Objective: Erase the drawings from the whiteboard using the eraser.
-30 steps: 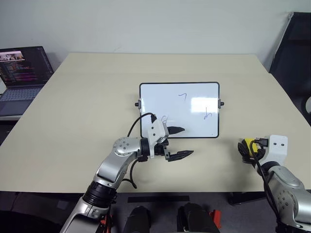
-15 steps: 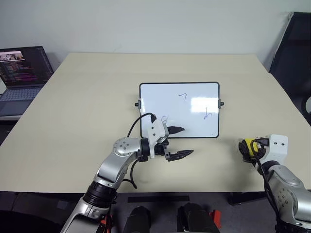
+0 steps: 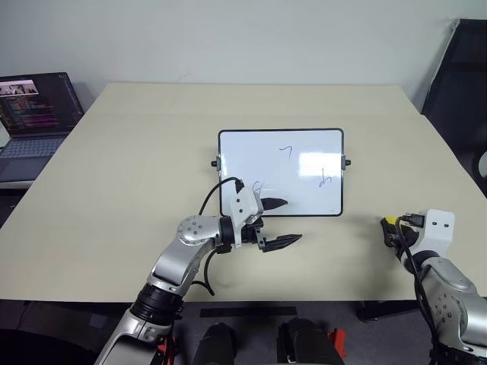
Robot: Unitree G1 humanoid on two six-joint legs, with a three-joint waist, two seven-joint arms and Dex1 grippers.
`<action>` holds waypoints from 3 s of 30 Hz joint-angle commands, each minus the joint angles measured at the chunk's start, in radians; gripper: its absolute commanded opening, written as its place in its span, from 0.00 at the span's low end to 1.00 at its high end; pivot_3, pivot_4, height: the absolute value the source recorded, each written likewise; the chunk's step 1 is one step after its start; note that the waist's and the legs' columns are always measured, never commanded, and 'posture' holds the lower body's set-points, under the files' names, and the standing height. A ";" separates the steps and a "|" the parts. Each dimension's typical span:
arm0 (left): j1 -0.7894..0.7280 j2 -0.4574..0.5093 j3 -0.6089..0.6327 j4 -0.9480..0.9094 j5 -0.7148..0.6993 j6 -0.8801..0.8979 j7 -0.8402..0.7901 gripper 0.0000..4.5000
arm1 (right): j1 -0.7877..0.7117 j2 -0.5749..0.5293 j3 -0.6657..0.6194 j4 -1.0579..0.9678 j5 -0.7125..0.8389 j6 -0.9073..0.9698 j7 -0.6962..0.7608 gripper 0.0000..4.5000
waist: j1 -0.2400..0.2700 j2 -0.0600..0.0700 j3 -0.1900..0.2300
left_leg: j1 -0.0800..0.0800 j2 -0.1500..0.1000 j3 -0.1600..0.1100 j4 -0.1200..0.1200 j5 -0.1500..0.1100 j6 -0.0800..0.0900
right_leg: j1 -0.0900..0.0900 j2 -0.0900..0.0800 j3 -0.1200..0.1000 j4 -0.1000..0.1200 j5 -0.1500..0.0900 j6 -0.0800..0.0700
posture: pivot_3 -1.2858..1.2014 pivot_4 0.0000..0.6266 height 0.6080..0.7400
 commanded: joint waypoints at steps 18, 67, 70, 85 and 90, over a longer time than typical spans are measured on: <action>-0.110 -0.055 0.055 0.145 0.193 -0.165 0.282 1.00 | -0.094 -0.141 0.230 -0.038 -0.206 -0.372 0.105 0.21 | 0.000 0.000 0.000 | 0.000 0.000 0.000 0.000 0.000 0.000 | 0.000 0.000 0.000 0.000 0.000 0.001 | 0.52 0.24 1.00; -0.147 -0.119 0.047 0.234 0.228 -0.240 0.278 1.00 | -0.107 -0.074 0.362 0.030 -0.271 -0.159 0.178 0.21 | 0.000 -0.001 0.000 | 0.002 0.000 0.000 0.002 0.000 0.000 | 0.003 0.001 0.001 0.001 0.002 0.001 | 0.52 0.24 1.00; -0.147 -0.118 0.048 0.238 0.227 -0.244 0.272 1.00 | -0.122 -0.086 0.351 0.028 -0.276 -0.176 0.179 0.21 | -0.001 -0.001 0.000 | 0.003 0.000 0.000 0.003 0.001 0.001 | 0.003 0.001 0.001 0.001 0.004 0.001 | 0.52 0.24 1.00; -0.133 -0.117 0.052 0.217 0.230 -0.244 0.270 1.00 | -0.354 -0.025 0.424 0.253 -0.334 -0.438 0.153 0.21 | 0.002 -0.001 0.000 | -0.001 0.000 0.000 0.001 0.001 0.001 | 0.001 0.001 0.001 -0.002 0.004 0.000 | 0.52 0.24 1.00; -0.114 -0.113 0.052 0.190 0.229 -0.232 0.273 1.00 | -0.302 -0.056 0.413 0.233 -0.350 -0.372 0.165 0.21 | 0.003 -0.001 0.000 | 0.000 0.000 0.000 0.001 0.001 0.001 | 0.001 0.001 0.001 0.000 0.004 0.000 | 0.52 0.24 1.00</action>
